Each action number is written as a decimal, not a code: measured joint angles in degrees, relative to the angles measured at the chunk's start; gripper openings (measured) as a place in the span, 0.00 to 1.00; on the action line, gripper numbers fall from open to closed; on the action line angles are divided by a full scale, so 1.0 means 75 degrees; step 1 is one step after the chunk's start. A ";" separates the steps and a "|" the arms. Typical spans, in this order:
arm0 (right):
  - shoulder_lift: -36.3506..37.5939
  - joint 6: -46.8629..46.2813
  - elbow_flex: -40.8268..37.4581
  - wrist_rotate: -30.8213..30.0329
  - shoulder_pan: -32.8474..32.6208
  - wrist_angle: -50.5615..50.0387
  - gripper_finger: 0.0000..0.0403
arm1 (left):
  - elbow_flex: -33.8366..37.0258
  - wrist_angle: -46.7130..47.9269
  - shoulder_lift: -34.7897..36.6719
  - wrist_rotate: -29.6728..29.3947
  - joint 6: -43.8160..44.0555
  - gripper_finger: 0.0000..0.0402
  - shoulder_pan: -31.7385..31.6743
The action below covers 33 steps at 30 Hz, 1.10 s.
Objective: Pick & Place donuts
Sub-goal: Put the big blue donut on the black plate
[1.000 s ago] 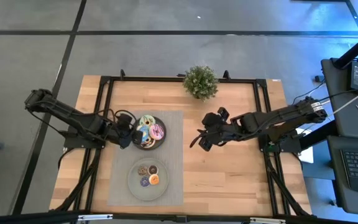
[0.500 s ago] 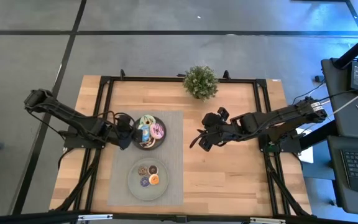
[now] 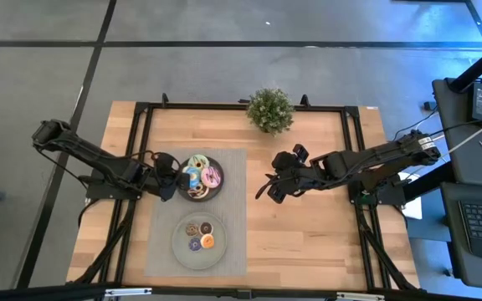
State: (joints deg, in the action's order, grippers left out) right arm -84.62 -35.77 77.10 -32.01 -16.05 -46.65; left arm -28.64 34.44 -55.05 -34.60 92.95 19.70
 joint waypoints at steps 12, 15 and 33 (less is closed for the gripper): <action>0.0000 0.0000 0.0000 0.0008 0.0000 0.0017 0.52 | 0.0184 -0.0003 0.0000 -0.0016 0.0033 0.12 0.0000; 0.0000 0.0000 0.0000 0.0009 0.0000 0.0017 0.52 | 0.0186 -0.0003 0.0000 0.0017 -0.0062 0.13 0.0000; -0.0003 -0.0006 0.0000 0.0015 0.0000 0.0137 0.52 | 0.0186 0.0219 -0.0003 -0.0112 -0.0272 0.41 0.0000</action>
State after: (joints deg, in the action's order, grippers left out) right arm -84.64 -35.81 77.10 -31.90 -16.05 -45.63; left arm -27.24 36.08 -55.07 -35.44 90.91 19.70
